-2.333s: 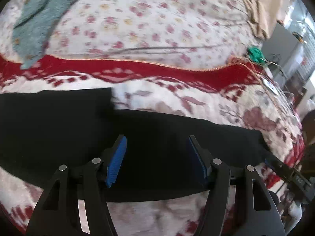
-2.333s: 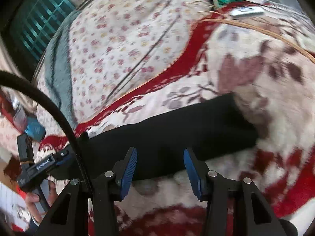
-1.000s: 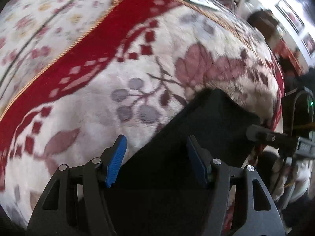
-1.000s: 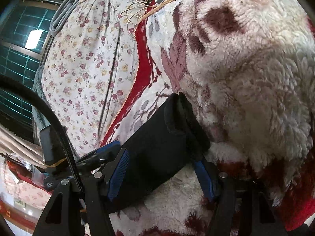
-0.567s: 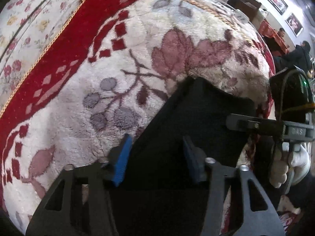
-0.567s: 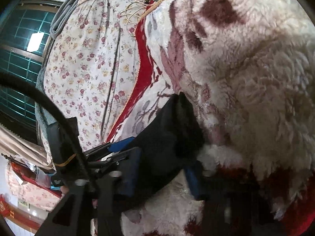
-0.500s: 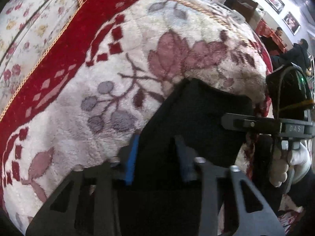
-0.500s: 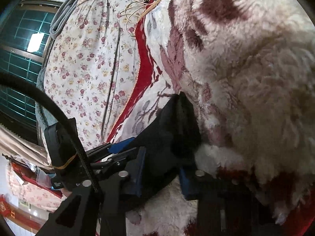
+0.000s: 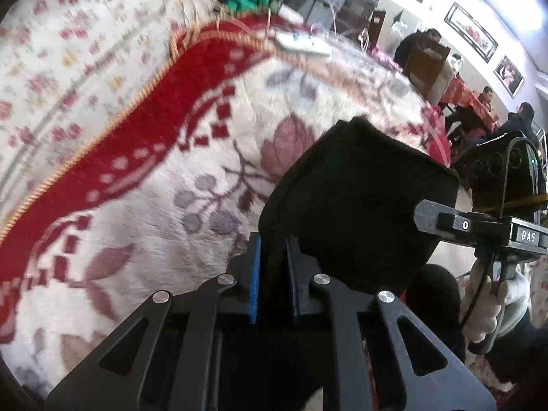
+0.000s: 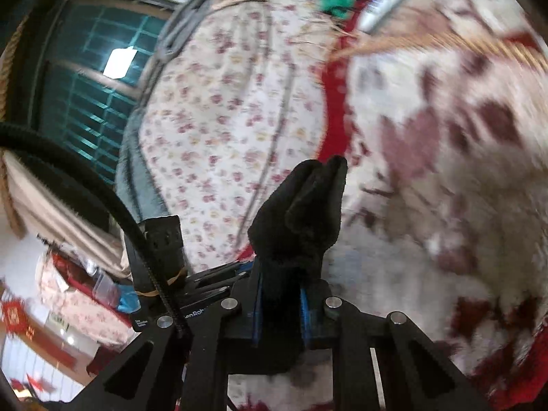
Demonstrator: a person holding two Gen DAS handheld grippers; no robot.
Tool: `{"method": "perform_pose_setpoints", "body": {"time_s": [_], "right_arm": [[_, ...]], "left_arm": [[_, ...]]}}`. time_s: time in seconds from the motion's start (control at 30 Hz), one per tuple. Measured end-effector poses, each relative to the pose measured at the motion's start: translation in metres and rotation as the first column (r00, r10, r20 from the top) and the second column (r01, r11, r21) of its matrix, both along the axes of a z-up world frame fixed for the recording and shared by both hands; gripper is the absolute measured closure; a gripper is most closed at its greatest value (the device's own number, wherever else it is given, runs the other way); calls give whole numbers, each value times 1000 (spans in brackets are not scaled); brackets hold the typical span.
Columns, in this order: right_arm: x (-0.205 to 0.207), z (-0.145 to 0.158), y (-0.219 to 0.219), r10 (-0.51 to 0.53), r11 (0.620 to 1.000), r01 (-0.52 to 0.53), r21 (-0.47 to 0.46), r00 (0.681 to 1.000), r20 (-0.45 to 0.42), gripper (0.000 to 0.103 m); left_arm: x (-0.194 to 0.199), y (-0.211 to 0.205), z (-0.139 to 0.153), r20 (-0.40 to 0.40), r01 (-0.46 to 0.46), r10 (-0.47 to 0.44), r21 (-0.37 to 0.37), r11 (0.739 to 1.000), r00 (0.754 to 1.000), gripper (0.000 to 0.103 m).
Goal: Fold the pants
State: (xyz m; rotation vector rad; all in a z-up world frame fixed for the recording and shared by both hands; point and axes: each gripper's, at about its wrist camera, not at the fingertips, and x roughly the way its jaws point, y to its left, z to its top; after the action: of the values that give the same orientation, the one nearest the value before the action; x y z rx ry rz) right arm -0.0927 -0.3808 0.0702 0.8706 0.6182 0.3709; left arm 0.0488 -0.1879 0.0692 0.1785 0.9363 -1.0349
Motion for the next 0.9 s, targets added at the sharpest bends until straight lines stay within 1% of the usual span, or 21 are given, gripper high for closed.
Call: {"method": "perform_pose_setpoints", "body": {"time_s": [0.07, 0.13, 0.23, 0.3, 0.37, 0.43, 0.5, 0.53, 0.57, 0.6, 0.67, 0.7, 0.73, 0.77, 0.8, 0.83, 0.87, 0.9], "right_arm": [[0, 19, 13, 35, 999, -34, -12, 999, 37, 87], [-2, 35, 27, 74, 997, -72, -25, 995, 74, 87], [0, 60, 58, 149, 988, -143, -53, 981, 125, 87], [2, 70, 85, 213, 976, -205, -67, 966, 145, 87], [7, 74, 114, 278, 960, -268, -82, 949, 149, 87], [14, 70, 139, 331, 943, -320, -92, 933, 140, 87], [23, 58, 167, 386, 921, -377, -93, 916, 108, 87], [29, 48, 183, 413, 909, -405, -98, 907, 81, 87], [36, 34, 202, 446, 892, -439, -110, 893, 50, 87], [42, 20, 220, 470, 877, -465, -122, 882, 21, 87], [53, -7, 245, 493, 861, -492, -132, 870, -26, 87], [61, -25, 258, 497, 856, -501, -130, 865, -63, 86], [69, -43, 271, 503, 848, -517, -118, 854, -130, 84], [75, -58, 283, 523, 830, -549, -94, 827, -206, 84], [76, -57, 286, 532, 826, -556, -91, 823, -201, 84], [72, -49, 285, 540, 823, -559, -105, 826, -160, 82], [70, -41, 282, 564, 811, -576, -99, 816, -124, 78], [67, -30, 275, 590, 798, -597, -82, 802, -93, 76]], "left_arm": [[-5, 18, 17, 22, -22, 23, -24, 999, 1000, 90], [-9, 39, 28, 38, -42, 44, -45, 998, 998, 90], [-17, 72, 43, 51, -89, 93, -81, 993, 994, 90], [-21, 93, 47, 47, -123, 128, -98, 988, 991, 90], [-23, 116, 45, 43, -161, 166, -105, 981, 985, 91], [-24, 148, 39, 15, -234, 237, -99, 967, 971, 91], [-20, 185, 27, -47, -322, 319, -81, 943, 947, 91], [-18, 206, 19, -80, -377, 371, -71, 923, 925, 91], [-17, 232, 11, -104, -442, 435, -66, 894, 894, 91], [-19, 251, 6, -114, -489, 480, -59, 870, 870, 91], [-22, 285, -4, -151, -567, 555, -47, 823, 818, 91], [-27, 303, -9, -180, -609, 593, -48, 792, 785, 91], [-31, 316, -11, -198, -637, 617, -53, 769, 762, 91], [-35, 325, -13, -203, -652, 631, -56, 756, 749, 91], [-42, 333, -13, -195, -665, 645, -53, 745, 738, 90], [-44, 333, -12, -188, -669, 651, -53, 741, 736, 89], [-50, 336, -13, -185, -673, 655, -60, 737, 733, 81], [-54, 337, -14, -193, -675, 653, -78, 734, 733, 65]]}}
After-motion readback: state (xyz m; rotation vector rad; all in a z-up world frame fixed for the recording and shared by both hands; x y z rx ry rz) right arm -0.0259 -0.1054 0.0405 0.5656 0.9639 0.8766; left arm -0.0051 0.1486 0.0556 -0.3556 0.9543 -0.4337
